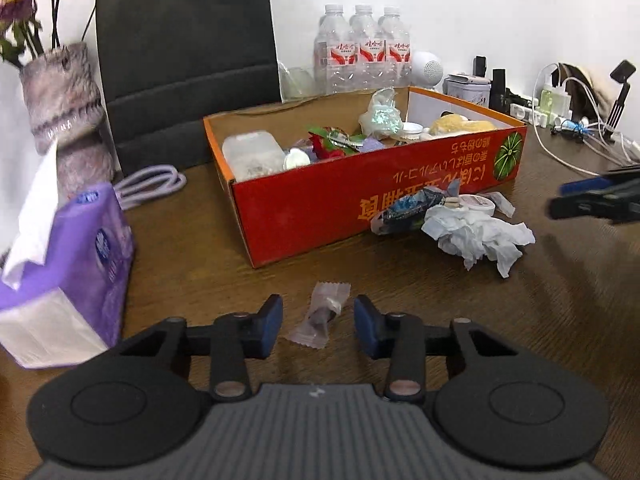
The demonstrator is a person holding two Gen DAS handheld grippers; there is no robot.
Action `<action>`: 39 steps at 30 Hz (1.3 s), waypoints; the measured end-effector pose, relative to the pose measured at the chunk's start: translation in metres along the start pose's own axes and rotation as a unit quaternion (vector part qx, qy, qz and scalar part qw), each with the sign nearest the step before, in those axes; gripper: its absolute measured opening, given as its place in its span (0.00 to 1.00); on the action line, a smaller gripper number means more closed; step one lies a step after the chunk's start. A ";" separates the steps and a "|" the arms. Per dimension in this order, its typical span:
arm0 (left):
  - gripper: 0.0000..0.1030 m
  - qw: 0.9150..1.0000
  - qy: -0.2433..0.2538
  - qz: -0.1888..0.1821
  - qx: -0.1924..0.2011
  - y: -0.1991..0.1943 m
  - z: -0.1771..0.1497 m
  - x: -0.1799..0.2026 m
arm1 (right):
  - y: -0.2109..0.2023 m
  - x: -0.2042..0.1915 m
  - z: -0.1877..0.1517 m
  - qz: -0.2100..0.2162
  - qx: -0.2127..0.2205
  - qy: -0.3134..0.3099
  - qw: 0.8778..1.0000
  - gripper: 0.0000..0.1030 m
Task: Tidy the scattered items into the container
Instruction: 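Grasp a clear plastic wrapper with the left tool while the right tool grasps another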
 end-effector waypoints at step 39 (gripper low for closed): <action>0.11 0.989 -0.105 0.076 0.068 -0.085 0.004 0.050 | -0.045 -0.031 0.000 0.002 0.070 -0.018 0.997 0.17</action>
Point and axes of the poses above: each gripper's, at about its wrist camera, not at the fingertips, and y roughly the way its jaws point, x to its right, z to its top, the point moved 10 cm from there along y, roughly the way its jaws point, and after that the axes turned 10 degrees about z, right-handed, at the moved point
